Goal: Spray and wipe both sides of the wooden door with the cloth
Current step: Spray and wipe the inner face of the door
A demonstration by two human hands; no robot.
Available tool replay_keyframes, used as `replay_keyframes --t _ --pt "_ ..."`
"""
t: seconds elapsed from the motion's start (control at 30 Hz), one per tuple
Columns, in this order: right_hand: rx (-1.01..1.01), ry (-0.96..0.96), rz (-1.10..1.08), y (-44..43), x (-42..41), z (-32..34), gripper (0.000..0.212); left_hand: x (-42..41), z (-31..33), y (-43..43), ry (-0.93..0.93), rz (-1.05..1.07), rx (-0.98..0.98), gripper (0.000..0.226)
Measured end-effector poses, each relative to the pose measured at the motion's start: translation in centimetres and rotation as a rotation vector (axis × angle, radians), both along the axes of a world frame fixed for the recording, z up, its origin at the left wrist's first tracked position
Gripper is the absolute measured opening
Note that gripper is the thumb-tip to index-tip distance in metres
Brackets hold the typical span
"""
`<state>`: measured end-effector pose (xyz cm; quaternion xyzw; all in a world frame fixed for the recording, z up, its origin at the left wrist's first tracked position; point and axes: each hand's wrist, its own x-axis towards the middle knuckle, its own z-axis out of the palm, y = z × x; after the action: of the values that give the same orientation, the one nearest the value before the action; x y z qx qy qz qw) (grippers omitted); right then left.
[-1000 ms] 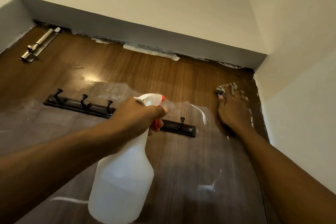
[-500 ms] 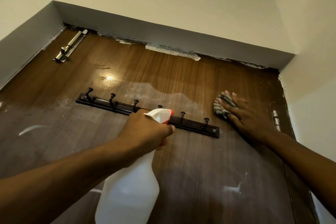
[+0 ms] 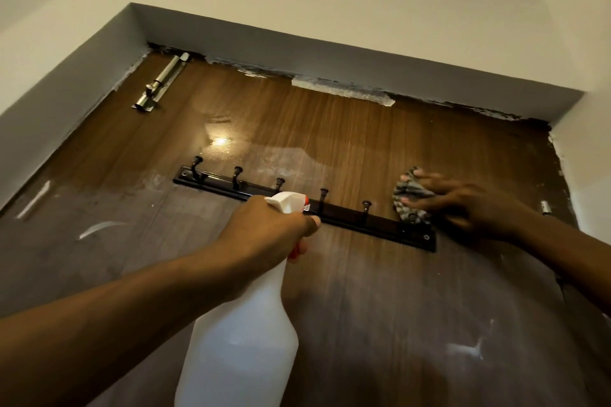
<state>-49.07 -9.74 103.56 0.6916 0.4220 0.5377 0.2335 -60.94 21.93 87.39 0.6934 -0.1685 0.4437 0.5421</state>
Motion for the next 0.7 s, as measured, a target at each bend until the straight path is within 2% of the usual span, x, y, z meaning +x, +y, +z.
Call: replay_keyframes --t 0.1,0.23,0.33,0.53,0.7 --pt "0.093 -0.073 0.033 6.7 -0.4 1.5 0.056 -0.2 0.3 0.6 -0.009 0.111 -0.005 0.037" --pt "0.147 -0.068 0.088 15.8 -1.5 2.4 0.041 0.4 -0.1 1.5 0.008 0.168 -0.043 0.029" --pt "0.155 -0.018 0.088 16.5 -2.6 2.4 0.036 0.6 -0.4 3.1 0.026 0.164 -0.059 0.017" --pt "0.091 0.051 0.005 13.8 -3.7 1.2 0.036 -0.4 0.0 8.8 -0.002 0.129 -0.052 0.023" --pt "0.113 -0.007 0.126 22.2 -2.4 2.3 0.028 -0.8 0.2 12.6 -0.036 0.230 -0.092 0.027"
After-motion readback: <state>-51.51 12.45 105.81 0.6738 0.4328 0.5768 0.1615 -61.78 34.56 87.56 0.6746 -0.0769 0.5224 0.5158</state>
